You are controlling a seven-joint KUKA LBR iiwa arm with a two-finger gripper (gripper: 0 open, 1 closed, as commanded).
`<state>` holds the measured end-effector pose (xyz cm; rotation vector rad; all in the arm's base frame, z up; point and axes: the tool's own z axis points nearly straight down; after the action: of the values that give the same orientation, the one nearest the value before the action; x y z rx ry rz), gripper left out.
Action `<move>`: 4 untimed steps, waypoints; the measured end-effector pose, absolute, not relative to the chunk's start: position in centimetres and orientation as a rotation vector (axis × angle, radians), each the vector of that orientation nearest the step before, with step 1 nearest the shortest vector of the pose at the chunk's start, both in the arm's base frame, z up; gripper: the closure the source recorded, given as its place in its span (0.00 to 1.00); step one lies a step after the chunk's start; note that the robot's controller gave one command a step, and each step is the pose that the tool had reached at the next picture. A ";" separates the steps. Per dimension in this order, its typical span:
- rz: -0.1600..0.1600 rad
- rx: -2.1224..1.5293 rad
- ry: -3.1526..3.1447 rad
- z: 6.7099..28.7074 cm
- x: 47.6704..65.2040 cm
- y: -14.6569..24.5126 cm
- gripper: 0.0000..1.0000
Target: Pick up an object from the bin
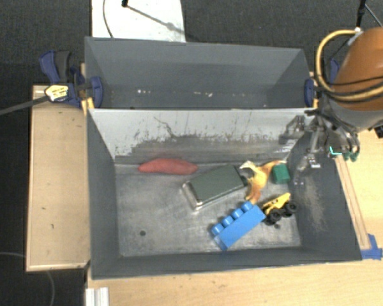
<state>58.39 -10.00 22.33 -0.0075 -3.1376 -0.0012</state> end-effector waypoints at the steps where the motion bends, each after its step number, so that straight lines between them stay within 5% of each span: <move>1: 0.001 -0.005 -3.146 22.8 58.5 -10.0 0.00; 4: -0.001 -0.165 -3.135 17.7 57.7 -7.2 0.00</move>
Offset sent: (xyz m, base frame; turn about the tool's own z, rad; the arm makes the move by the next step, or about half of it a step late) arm -0.0313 0.0089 -0.0968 0.3405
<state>57.71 -7.23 17.71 -0.1648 -3.1351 -0.0014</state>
